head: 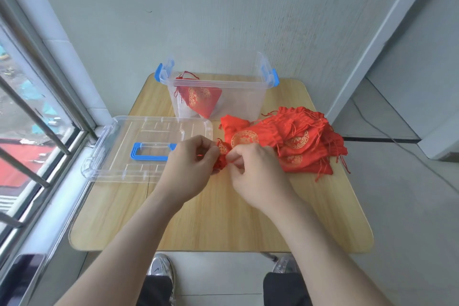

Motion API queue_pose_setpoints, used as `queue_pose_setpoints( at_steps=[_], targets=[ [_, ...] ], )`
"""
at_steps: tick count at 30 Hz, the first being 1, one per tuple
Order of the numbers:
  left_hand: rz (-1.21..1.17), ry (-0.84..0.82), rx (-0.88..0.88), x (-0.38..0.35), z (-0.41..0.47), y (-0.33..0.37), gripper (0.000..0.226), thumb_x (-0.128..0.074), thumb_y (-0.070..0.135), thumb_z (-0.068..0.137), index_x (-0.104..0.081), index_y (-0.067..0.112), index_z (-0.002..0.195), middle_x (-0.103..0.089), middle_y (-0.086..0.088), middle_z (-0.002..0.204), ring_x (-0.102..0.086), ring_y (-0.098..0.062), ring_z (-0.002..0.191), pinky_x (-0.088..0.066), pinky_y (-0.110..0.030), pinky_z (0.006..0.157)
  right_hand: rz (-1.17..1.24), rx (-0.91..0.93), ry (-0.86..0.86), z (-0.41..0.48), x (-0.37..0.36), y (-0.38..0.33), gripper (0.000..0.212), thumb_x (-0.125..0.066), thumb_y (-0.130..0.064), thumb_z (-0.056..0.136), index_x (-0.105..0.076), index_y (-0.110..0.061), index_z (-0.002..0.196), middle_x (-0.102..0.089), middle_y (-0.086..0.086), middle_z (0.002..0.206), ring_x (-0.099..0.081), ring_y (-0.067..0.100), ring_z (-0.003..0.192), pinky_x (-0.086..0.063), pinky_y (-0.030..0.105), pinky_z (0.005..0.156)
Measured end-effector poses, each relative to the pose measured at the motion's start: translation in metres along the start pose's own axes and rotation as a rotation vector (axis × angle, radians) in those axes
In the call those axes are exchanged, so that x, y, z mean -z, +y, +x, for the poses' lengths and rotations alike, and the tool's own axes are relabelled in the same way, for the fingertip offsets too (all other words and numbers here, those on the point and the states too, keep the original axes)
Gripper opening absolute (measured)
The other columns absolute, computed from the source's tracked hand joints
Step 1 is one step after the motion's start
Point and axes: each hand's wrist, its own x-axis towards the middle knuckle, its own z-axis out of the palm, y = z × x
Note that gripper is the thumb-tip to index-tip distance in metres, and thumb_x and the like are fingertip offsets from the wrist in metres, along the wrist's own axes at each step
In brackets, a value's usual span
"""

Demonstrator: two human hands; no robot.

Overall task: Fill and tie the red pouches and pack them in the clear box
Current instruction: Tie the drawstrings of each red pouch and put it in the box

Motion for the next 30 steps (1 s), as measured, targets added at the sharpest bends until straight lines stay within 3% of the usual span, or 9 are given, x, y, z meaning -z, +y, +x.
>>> queue_pose_setpoints(
  at_steps=[2, 6, 9, 12, 15, 19, 23, 27, 30],
  targets=[
    [-0.012, -0.001, 0.004, 0.0, -0.004, -0.002, 0.016, -0.063, 0.013, 0.104, -0.07, 0.006, 0.091, -0.077, -0.002, 0.082, -0.077, -0.019, 0.082, -0.067, -0.039, 0.081, -0.074, 0.017, 0.005, -0.002, 0.0, 0.0, 0.014, -0.066, -0.014, 0.095, -0.078, -0.022, 0.094, -0.076, 0.0, 0.087, -0.071, 0.028, 0.086, -0.057, 0.043, 0.077],
    [0.051, -0.002, -0.003, 0.002, -0.01, -0.007, 0.017, -0.063, 0.01, 0.102, -0.07, 0.01, 0.087, -0.077, -0.003, 0.085, -0.078, -0.02, 0.082, -0.067, -0.041, 0.082, -0.379, -0.011, -0.023, -0.009, -0.007, -0.004, 0.018, -0.066, -0.02, 0.1, -0.072, -0.033, 0.11, -0.062, -0.002, 0.119, -0.053, 0.03, 0.116, -0.042, 0.043, 0.094],
    [0.038, 0.004, 0.024, 0.003, -0.011, -0.006, 0.016, -0.063, 0.012, 0.1, -0.07, 0.011, 0.085, -0.078, -0.001, 0.083, -0.078, -0.021, 0.084, -0.066, -0.048, 0.085, -0.437, -0.05, 0.067, -0.014, -0.012, -0.006, 0.016, -0.065, -0.022, 0.1, -0.068, -0.035, 0.109, -0.054, 0.0, 0.118, -0.048, 0.03, 0.116, -0.04, 0.043, 0.094],
    [-0.023, 0.021, 0.064, 0.004, -0.012, -0.004, 0.014, -0.064, 0.013, 0.1, -0.071, 0.01, 0.088, -0.079, 0.0, 0.084, -0.078, -0.02, 0.087, -0.065, -0.047, 0.088, -0.187, -0.128, 0.062, -0.016, -0.015, -0.002, 0.009, -0.061, -0.025, 0.1, -0.069, -0.03, 0.102, -0.071, -0.001, 0.1, -0.066, 0.03, 0.097, -0.055, 0.041, 0.079],
    [-0.022, 0.003, 0.07, 0.002, -0.016, -0.001, 0.014, -0.064, 0.014, 0.1, -0.072, 0.01, 0.089, -0.079, 0.0, 0.082, -0.078, -0.023, 0.087, -0.064, -0.05, 0.09, 0.15, -0.245, 0.147, -0.016, -0.019, -0.001, 0.013, -0.061, -0.023, 0.095, -0.074, -0.027, 0.091, -0.076, -0.006, 0.079, -0.071, 0.021, 0.081, -0.059, 0.037, 0.072],
    [0.007, -0.011, 0.05, -0.004, -0.018, -0.002, 0.016, -0.063, 0.019, 0.099, -0.073, 0.016, 0.087, -0.079, 0.001, 0.084, -0.078, -0.024, 0.088, -0.063, -0.054, 0.091, 0.45, -0.295, 0.313, -0.015, -0.014, -0.003, 0.011, -0.072, -0.016, 0.095, -0.082, -0.021, 0.095, -0.08, -0.01, 0.08, -0.073, -0.002, 0.074, -0.058, 0.023, 0.07],
    [-0.019, -0.003, 0.058, -0.005, -0.016, -0.005, 0.016, -0.064, 0.02, 0.099, -0.074, 0.019, 0.086, -0.079, -0.004, 0.085, -0.075, -0.034, 0.094, -0.061, -0.059, 0.093, 0.477, -0.239, 0.37, -0.013, -0.013, -0.003, 0.009, -0.077, -0.012, 0.094, -0.082, -0.018, 0.098, -0.08, -0.011, 0.083, -0.074, -0.004, 0.076, -0.058, 0.02, 0.073],
    [0.009, -0.008, 0.058, -0.003, -0.021, -0.009, 0.019, -0.064, 0.021, 0.098, -0.074, 0.022, 0.082, -0.078, -0.003, 0.084, -0.075, -0.032, 0.092, -0.061, -0.059, 0.092, 0.397, -0.124, 0.309, -0.012, -0.01, 0.0, 0.014, -0.075, -0.007, 0.094, -0.08, -0.019, 0.1, -0.079, -0.012, 0.085, -0.073, -0.004, 0.079, -0.054, 0.014, 0.072],
    [0.009, -0.028, 0.065, 0.0, -0.02, -0.008, 0.016, -0.064, 0.019, 0.099, -0.074, 0.016, 0.086, -0.079, -0.003, 0.083, -0.076, -0.03, 0.093, -0.06, -0.057, 0.093, 0.364, 0.007, 0.257, -0.015, -0.011, -0.001, 0.022, -0.068, 0.001, 0.095, -0.078, -0.017, 0.104, -0.08, -0.01, 0.092, -0.075, -0.002, 0.088, -0.059, 0.02, 0.079]
  ],
)
